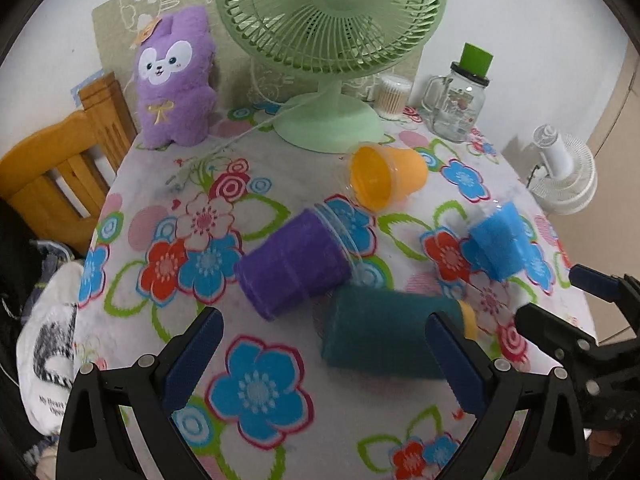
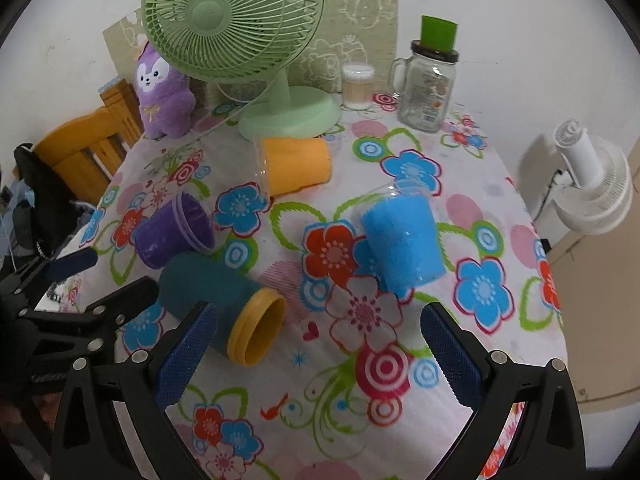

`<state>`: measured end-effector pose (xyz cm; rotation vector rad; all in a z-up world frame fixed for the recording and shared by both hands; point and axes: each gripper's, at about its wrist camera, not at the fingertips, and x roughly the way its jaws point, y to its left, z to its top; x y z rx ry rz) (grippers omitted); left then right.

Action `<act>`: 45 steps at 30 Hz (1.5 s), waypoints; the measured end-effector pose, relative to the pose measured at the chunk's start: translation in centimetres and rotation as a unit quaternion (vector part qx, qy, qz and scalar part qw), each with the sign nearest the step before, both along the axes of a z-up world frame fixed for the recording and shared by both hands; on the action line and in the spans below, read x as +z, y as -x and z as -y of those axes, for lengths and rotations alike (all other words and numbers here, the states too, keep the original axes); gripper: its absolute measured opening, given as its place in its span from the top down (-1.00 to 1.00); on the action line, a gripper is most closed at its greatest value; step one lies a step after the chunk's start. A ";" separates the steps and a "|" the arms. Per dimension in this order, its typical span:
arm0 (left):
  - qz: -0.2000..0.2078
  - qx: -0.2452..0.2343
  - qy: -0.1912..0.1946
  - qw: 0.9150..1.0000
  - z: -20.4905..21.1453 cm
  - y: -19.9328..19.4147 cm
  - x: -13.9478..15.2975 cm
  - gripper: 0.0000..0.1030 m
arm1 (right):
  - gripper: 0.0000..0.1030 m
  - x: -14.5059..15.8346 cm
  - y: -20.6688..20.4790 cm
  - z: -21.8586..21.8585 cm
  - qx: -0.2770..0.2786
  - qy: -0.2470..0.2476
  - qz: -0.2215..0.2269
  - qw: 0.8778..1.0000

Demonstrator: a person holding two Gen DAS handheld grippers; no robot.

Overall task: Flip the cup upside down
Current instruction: 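Move the right gripper toward the purple cup lying on its side, then close the right gripper around the purple cup's body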

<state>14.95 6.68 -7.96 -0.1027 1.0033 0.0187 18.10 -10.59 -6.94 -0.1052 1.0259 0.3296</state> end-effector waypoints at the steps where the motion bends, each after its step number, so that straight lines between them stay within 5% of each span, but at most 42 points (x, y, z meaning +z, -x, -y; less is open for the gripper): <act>1: -0.001 -0.006 -0.001 1.000 0.0 -0.6 -0.2 -0.98 | -0.99 -0.2 -0.5 -0.1 0.001 -0.002 -0.003 1.000; 9: -0.011 -0.078 -0.044 0.996 -0.1 -3.6 -1.0 -0.98 | -0.99 -1.0 -3.3 -0.8 0.005 -0.023 -0.011 1.000; 23: -0.056 -0.154 -0.041 0.986 -3.4 -6.3 -2.6 -0.83 | -0.99 -2.5 -5.4 -4.0 0.010 -0.034 -0.026 0.999; 31: -0.058 -0.218 -0.049 0.973 -2.6 -7.7 -4.0 -0.72 | -0.99 -3.1 -5.7 -5.4 0.013 -0.034 -0.031 0.999; 37: -0.071 -0.229 -0.037 0.970 -1.9 -8.6 -5.2 -0.38 | -0.99 -3.3 -5.6 -5.0 0.007 -0.029 -0.035 0.999; 45: -0.052 -0.230 -0.072 0.969 -1.1 -8.0 -4.4 -0.35 | -0.99 -3.4 -5.6 -4.1 -0.007 -0.038 -0.040 0.998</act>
